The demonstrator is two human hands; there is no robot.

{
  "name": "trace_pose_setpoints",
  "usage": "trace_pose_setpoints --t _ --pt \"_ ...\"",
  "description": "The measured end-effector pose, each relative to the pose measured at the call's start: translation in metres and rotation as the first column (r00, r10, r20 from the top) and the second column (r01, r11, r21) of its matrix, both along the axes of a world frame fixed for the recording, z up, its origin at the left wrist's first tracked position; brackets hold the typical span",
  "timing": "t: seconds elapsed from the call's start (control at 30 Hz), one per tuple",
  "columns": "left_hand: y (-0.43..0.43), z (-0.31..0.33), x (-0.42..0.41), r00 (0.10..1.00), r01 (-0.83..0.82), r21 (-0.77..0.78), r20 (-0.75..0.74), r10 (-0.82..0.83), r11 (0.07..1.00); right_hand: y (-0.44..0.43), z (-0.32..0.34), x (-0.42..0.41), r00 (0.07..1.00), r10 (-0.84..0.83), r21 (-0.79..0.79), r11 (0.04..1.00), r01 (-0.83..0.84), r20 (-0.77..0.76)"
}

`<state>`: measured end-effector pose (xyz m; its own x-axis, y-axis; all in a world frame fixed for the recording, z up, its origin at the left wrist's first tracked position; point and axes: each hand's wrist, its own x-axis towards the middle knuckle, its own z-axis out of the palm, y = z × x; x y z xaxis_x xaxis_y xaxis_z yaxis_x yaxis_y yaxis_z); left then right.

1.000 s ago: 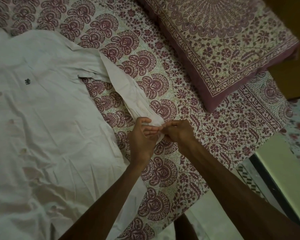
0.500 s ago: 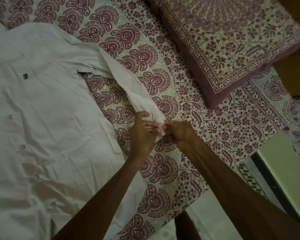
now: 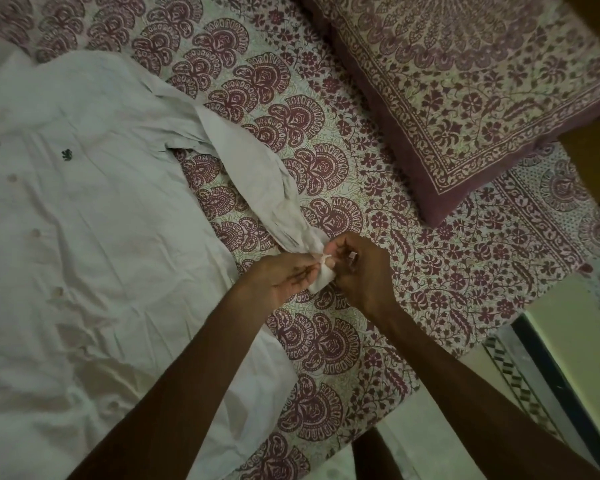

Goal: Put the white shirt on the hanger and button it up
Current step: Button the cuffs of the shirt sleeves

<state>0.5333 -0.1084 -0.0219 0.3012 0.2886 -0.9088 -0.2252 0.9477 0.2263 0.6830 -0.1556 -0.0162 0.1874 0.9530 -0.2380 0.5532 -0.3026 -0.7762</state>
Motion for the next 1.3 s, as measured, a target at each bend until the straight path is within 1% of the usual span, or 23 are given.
trace_pose_setpoints --t 0.03,0.1,0.13,0.17,0.2,0.27,0.33,0.4,0.47,0.5,0.57,0.63,0.67,0.7,0.77,0.8,0.83,0.9,0.97,1.03,1.07,1.23,1.3 --pt "-0.003 -0.003 0.0 0.999 -0.006 0.028 -0.046 0.007 1.0 0.002 -0.001 0.0 1.0 0.02 0.007 1.0 -0.02 0.024" --pt "-0.008 -0.012 0.004 0.954 0.074 0.171 -0.299 -0.019 0.983 0.003 -0.004 0.0 1.0 -0.025 -0.022 0.999 0.025 -0.005" --pt "-0.009 -0.015 0.005 0.874 0.138 0.244 -0.487 -0.001 0.96 0.005 -0.004 0.002 0.995 -0.09 -0.065 0.994 0.087 -0.05" --pt "-0.008 -0.014 0.005 0.786 0.17 0.296 -0.616 0.052 0.94 0.007 -0.003 0.005 0.982 -0.162 -0.122 0.981 0.15 -0.096" --pt "-0.005 -0.014 0.004 0.763 0.165 0.337 -0.64 0.097 0.927 0.009 -0.003 0.009 0.969 -0.215 -0.179 0.965 0.191 -0.124" --pt "0.004 -0.013 0.002 0.873 0.109 0.348 -0.481 0.078 0.931 0.013 -0.003 0.018 0.977 -0.197 -0.211 0.962 0.176 -0.084" --pt "0.01 -0.007 0.005 0.936 0.102 0.297 -0.353 0.009 0.95 0.015 0.003 0.023 0.991 -0.135 -0.135 0.982 0.135 0.016" --pt "0.015 -0.001 0.009 0.952 0.067 0.259 -0.306 0.016 0.963 0.015 0.01 0.023 0.996 -0.086 -0.021 0.996 0.087 0.038" --pt "0.022 0.008 0.015 0.965 0.031 0.239 -0.259 0.033 0.971 0.016 0.019 0.022 1.0 -0.008 -0.041 0.999 0.008 -0.01" --pt "0.025 0.011 0.017 0.973 0.038 0.24 -0.232 0.019 0.97 0.016 0.021 0.021 0.998 0.054 -0.064 0.997 -0.053 0.017" --pt "0.032 0.014 0.019 0.984 0.065 0.269 -0.179 -0.016 0.961 0.016 0.017 0.024 0.966 0.16 -0.054 0.987 -0.152 0.204" --pt "0.04 0.019 0.027 0.983 0.088 0.357 -0.183 -0.023 0.93 0.024 0.018 0.034 0.947 0.132 -0.031 0.991 -0.129 0.292" --pt "0.043 0.019 0.03 0.968 0.108 0.418 -0.251 0.001 0.902 0.028 0.017 0.038 0.963 0.098 -0.04 0.995 -0.09 0.252" --pt "0.047 0.018 0.034 0.937 0.13 0.471 -0.345 0.046 0.872 0.035 0.02 0.044 0.988 0.056 -0.069 0.996 -0.047 0.14" --pt "0.054 0.012 0.037 0.881 0.068 0.497 -0.437 0.182 0.865 0.049 0.03 0.055 0.981 -0.049 -0.201 0.98 0.011 -0.186" --pt "0.057 0.01 0.036 0.891 -0.021 0.472 -0.391 0.231 0.881 0.055 0.034 0.06 0.951 -0.106 -0.273 0.962 0.024 -0.289" --pt "0.06 0.006 0.035 0.921 -0.101 0.42 -0.304 0.244 0.902 0.06 0.037 0.065 0.94 -0.132 -0.337 0.941 0.02 -0.314" --pt "0.065 0.001 0.034 0.962 -0.187 0.304 -0.136 0.237 0.934 0.068 0.029 0.078 0.97 -0.089 -0.448 0.894 -0.022 -0.225" --pt "0.064 -0.007 0.036 0.973 -0.138 0.275 -0.143 0.183 0.951 0.073 0.019 0.085 0.989 -0.021 -0.526 0.849 -0.059 -0.145" --pt "0.059 -0.015 0.04 0.966 -0.115 0.284 -0.19 0.173 0.952 0.077 0.012 0.084 0.981 -0.053 -0.561 0.825 -0.063 -0.189" --pt "0.057 -0.018 0.042 0.967 -0.114 0.282 -0.189 0.172 0.952 0.078 0.011 0.082 0.981 -0.04 -0.553 0.83 -0.074 -0.191" --pt "0.044 -0.022 0.042 0.966 -0.177 0.288 -0.132 0.222 0.941 0.086 0.001 0.059 0.965 0.261 -0.412 0.875 -0.253 -0.038" --pt "0.043 -0.023 0.035 0.935 -0.239 0.322 -0.177 0.306 0.916 0.092 -0.005 0.057 0.967 0.255 -0.399 0.887 -0.233 0.001"
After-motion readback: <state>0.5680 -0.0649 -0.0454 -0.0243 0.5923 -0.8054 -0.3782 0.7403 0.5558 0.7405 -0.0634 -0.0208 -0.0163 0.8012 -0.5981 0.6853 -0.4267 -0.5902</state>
